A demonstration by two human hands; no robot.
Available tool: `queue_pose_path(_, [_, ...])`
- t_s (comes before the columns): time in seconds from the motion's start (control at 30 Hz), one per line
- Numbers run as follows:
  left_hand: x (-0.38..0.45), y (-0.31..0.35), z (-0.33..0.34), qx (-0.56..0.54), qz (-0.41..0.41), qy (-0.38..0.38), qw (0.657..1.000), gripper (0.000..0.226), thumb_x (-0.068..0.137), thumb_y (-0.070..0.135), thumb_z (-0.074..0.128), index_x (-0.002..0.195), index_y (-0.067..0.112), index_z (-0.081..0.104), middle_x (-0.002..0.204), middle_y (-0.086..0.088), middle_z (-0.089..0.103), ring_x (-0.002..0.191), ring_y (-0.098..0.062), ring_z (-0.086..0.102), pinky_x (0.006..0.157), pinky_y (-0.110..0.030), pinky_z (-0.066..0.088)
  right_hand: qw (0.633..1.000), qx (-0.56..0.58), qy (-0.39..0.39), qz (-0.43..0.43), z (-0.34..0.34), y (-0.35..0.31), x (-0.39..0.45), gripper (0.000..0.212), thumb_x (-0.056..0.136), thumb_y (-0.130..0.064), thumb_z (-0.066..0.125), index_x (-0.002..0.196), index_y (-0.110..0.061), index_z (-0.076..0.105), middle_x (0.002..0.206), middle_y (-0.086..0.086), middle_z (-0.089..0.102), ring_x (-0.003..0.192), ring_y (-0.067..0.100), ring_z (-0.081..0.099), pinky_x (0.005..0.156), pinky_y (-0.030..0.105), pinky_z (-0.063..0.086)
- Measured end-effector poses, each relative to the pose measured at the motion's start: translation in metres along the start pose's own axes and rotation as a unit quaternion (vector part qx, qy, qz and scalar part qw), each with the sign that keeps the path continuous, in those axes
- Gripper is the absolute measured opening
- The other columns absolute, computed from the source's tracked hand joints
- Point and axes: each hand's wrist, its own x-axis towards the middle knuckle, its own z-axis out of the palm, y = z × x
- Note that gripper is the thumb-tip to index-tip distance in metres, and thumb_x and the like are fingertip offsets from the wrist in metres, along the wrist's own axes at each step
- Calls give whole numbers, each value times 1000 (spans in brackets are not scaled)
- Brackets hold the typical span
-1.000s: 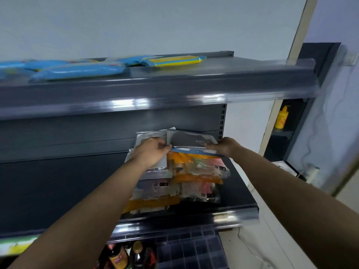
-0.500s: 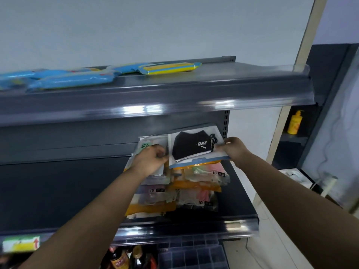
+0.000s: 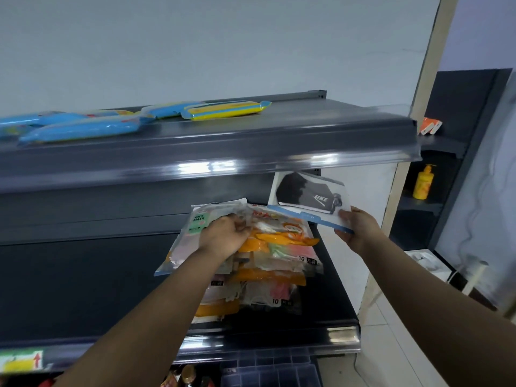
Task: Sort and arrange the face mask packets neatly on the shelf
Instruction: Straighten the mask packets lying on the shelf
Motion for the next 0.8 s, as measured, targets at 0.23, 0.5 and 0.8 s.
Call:
queue_pose_path(0.23, [14, 25, 10, 31, -64, -20, 997, 61, 83, 67, 45, 122, 22, 59, 126, -5, 60, 118, -26, 53, 92, -32, 40, 996, 17, -53, 76, -3, 26, 10, 7, 95, -3, 47, 100, -5, 52, 92, 13, 56, 75, 28, 57, 47, 36, 57])
queue_pose_path(0.5, [20, 50, 25, -71, -59, -17, 996, 19, 86, 28, 55, 100, 15, 61, 94, -6, 61, 97, -25, 58, 78, -27, 43, 993, 39, -71, 81, 1, 58, 27, 24, 92, 0, 49, 116, 3, 53, 95, 18, 62, 75, 31, 61, 45, 33, 57])
queue_pose_path(0.8, [25, 50, 37, -112, -64, 12, 992, 26, 87, 10, 59, 111, 5, 65, 112, -15, 67, 105, -29, 61, 82, -26, 43, 985, 105, -98, 98, -12, 64, 29, 32, 96, -4, 41, 127, 2, 49, 109, 20, 60, 88, 34, 60, 56, 38, 60])
